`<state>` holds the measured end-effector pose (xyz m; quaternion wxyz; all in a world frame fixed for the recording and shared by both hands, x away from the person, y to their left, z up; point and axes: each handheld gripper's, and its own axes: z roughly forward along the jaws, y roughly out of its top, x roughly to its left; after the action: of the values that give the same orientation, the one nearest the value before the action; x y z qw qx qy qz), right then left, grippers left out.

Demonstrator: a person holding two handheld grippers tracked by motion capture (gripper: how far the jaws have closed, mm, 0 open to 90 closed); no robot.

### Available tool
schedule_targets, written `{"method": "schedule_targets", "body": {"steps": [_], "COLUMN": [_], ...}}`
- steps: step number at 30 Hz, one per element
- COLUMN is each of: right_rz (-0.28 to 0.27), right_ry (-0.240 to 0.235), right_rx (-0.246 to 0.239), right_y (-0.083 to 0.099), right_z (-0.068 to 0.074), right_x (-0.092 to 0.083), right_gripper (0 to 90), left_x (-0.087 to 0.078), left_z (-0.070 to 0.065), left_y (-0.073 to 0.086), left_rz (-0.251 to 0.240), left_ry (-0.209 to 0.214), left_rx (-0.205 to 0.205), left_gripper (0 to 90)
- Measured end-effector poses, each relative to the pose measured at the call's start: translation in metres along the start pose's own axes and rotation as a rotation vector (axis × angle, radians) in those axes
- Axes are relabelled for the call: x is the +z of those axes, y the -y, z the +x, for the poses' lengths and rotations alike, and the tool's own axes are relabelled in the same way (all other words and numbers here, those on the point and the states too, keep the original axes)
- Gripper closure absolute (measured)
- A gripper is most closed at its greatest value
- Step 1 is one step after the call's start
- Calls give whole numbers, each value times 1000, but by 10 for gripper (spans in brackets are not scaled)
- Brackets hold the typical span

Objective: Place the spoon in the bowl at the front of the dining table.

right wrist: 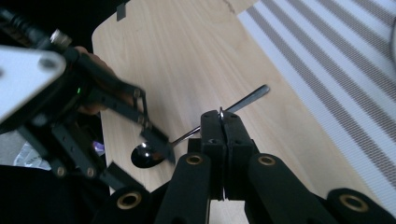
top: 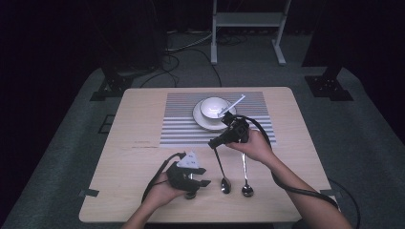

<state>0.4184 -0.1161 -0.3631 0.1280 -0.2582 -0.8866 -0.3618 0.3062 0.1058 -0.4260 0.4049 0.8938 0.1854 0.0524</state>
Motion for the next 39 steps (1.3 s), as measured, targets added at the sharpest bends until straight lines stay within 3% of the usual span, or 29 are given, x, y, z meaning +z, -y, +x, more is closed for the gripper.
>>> {"method": "schedule_targets", "body": {"steps": [4,6,7,8,9,10,14,24,39], "right_rz": [-27,-40,-47,-55,-62,-70,-91,-105,-101], "right_ry": [19,29,35,39,44,54,69,149,247], "right_rx": [2,5,5,9,11,14,19,20,81], "right_y": [-7,-11,-12,-13,-14,-16,-21,-37,-63], "right_z": [0,-3,-4,-5,-6,-8,-13,-23,-49], "right_x": [-11,-16,-18,-20,-21,-24,-30,-42,-48], "right_gripper": [886,886,886,886,886,885,886,885,885], "left_x": [-11,-22,-22,-24,-28,-30,-35,-46,-49], "left_z": [10,22,22,25,33,35,46,65,73], "left_y": [5,11,11,13,16,18,26,40,47], "left_rz": [-14,-26,-26,-25,-20,-24,-16,-35,-30], "left_ry": [-35,-111,-111,-136,-172,-176,-228,-268,-289], "left_rx": [-36,-70,-70,-82,-115,-132,-159,-240,-264], "left_gripper": [389,333,290,257,223,193,162,133,105]}}
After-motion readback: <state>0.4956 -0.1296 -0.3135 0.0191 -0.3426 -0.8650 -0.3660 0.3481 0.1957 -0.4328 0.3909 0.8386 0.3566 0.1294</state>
